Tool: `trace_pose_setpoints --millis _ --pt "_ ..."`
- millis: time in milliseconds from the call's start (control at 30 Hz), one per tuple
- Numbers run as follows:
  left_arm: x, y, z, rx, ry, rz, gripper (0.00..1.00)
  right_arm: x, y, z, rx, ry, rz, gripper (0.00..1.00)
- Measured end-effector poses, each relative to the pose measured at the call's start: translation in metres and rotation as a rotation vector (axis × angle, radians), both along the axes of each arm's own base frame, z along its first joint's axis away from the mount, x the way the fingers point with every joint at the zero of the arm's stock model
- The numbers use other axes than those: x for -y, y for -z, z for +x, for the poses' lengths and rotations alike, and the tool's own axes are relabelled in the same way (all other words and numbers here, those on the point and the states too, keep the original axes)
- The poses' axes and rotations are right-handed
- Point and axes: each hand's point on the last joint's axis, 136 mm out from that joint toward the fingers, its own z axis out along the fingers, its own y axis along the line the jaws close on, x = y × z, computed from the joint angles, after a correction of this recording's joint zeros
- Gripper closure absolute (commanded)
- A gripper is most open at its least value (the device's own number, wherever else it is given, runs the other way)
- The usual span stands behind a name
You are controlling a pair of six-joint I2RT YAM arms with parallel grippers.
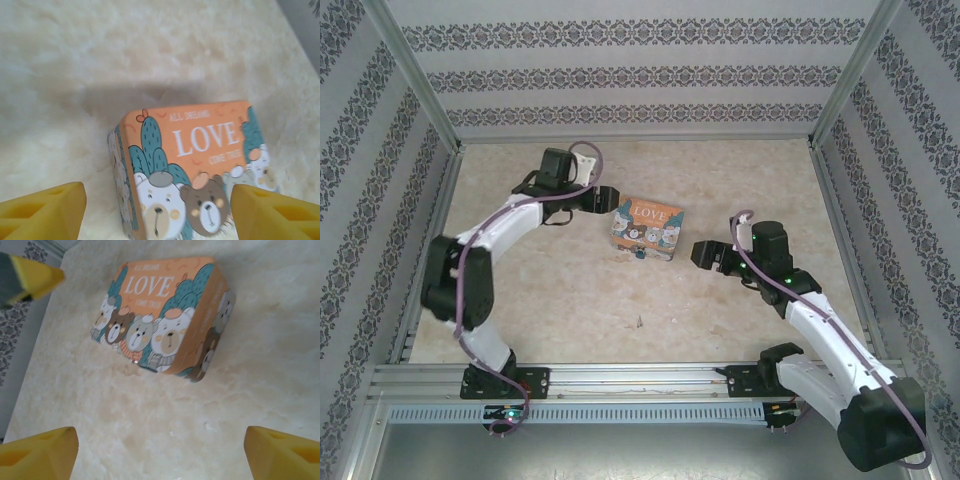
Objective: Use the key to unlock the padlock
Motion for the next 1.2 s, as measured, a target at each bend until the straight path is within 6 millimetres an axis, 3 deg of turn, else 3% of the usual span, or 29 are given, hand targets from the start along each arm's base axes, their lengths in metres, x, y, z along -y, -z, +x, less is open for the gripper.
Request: trace_pose_setpoints --millis 100,200,433,600,900,1200 --pt "-0.019 -0.032 -0.02 0.098 -0.084 -0.004 0.18 -0.016 0.002 -0.016 -0.034 -0.066 -0.021 0.23" --pt "-0.041 -0.042 -0.046 0.152 -0.179 -0.004 0.15 -0.034 0.01 -0.035 -0.088 -0.14 -0.063 0.25" --pt "-0.093 -0.01 -0.109 0.163 -0.414 -0.002 0.1 -0.08 0.04 -0.076 -0.226 -0.328 -0.256 0.29" --pt "-0.125 0.003 -0.141 0.207 -0.571 -0.034 0.08 -0.113 0.066 -0.09 -0.305 -0.449 -0.438 0.31" --pt "-0.151 -0.009 -0.161 0.272 -0.702 -0.063 0.08 -0.146 0.113 -0.1 -0.404 -0.587 -0.683 0.34" --pt "-0.155 -0.002 -0.161 0.25 -0.718 -0.034 0.07 -0.137 0.137 -0.113 -0.459 -0.637 -0.811 0.38"
